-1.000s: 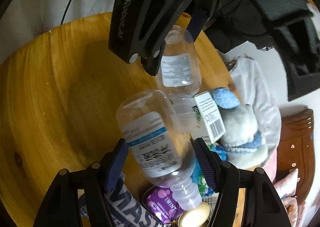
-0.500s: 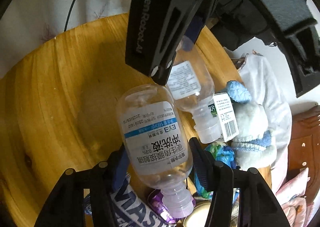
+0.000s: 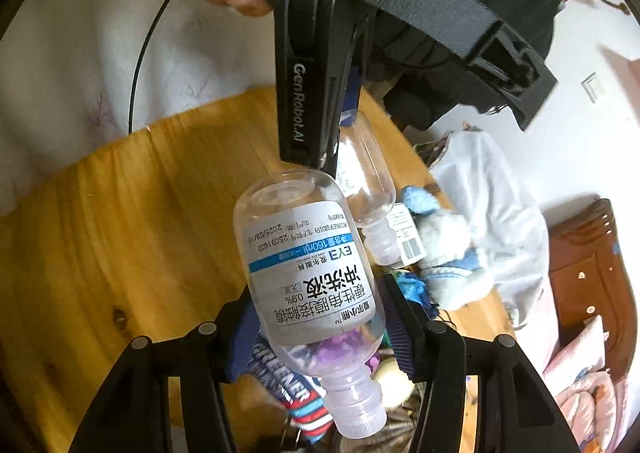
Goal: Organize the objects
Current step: 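Grasp a clear plastic bottle with the left gripper while the right gripper grasps another bottle, then carry both bottles over the white tray and open both grippers to drop them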
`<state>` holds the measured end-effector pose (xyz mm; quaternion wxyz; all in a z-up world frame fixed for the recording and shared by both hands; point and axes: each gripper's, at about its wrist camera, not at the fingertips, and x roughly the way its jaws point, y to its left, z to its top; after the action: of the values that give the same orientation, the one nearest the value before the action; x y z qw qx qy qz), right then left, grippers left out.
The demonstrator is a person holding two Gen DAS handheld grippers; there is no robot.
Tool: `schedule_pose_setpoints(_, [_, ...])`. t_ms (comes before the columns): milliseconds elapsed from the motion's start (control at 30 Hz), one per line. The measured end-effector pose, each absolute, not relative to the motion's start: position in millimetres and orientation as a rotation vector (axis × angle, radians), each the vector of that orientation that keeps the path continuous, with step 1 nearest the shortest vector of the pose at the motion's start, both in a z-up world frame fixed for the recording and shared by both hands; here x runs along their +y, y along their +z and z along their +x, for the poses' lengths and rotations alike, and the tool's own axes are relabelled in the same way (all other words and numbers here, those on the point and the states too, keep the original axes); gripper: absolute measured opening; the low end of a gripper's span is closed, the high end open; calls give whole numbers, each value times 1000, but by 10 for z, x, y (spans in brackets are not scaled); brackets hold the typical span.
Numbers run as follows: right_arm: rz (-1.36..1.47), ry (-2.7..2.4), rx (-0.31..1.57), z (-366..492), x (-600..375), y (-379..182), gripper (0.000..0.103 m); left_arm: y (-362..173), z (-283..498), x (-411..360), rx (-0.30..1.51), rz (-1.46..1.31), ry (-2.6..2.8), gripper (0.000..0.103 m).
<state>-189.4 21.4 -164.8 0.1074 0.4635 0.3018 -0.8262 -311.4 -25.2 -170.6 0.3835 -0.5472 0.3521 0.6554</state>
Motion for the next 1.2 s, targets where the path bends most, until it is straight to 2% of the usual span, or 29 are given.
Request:
schedule_pose_setpoints(233, [1271, -2523, 891, -1577, 110, -1164, 57, -1202, -2878, -331, 800, -1373, 1827, 64])
schedule_pose_setpoints(433, [1173, -2651, 822, -1147, 216, -566, 57, -676, -2403, -237, 739, -1315, 1946, 64])
schedule_pose_setpoints(633, [1169, -2832, 598, -514, 459, -46, 57, -167, -1817, -91, 654, -1322, 2070, 65])
schedule_pose_setpoints(767, [1182, -2936, 453, -153, 704, 189, 57, -19, -1495, 14, 573, -1376, 2123, 65])
schedule_pose_setpoints(967, [1235, -3065, 263, 386, 1120, 378, 57, 57, -1061, 175, 365, -1408, 2143, 65])
schedule_pose_setpoints(1200, [1336, -3150, -32, 775, 1492, 255, 57, -91, -740, 499, 164, -1436, 2120, 65])
